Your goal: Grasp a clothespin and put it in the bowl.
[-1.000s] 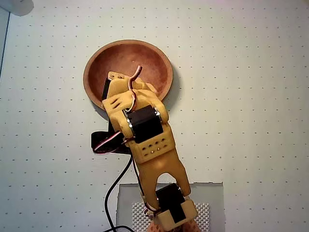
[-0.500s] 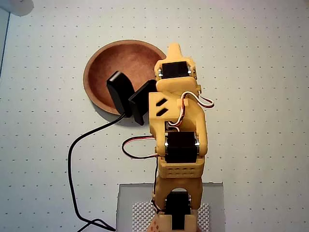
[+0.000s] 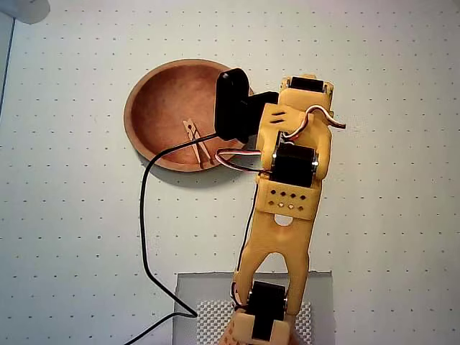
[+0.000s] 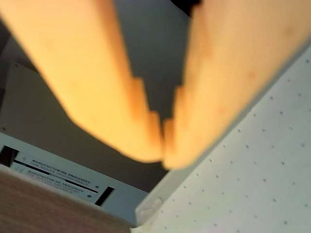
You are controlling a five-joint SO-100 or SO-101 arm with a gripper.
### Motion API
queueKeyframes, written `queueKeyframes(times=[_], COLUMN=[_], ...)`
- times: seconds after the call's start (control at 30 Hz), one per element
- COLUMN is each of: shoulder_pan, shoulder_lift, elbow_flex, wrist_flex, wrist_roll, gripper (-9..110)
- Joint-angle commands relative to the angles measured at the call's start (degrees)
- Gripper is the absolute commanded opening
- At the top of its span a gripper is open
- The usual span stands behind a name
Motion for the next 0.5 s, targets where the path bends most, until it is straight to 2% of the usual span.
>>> queueKeyframes(times=[0.0, 0.37, 0.47], shoulder_pan=[-0.88, -3.08, -3.08], shoulder_lift=[7.12, 23.64, 27.69], elbow_flex=[8.53, 39.81, 47.99], wrist_flex=[-8.44, -25.75, -30.41], wrist_roll=[0.53, 0.26, -2.46], gripper=[-1, -1, -1])
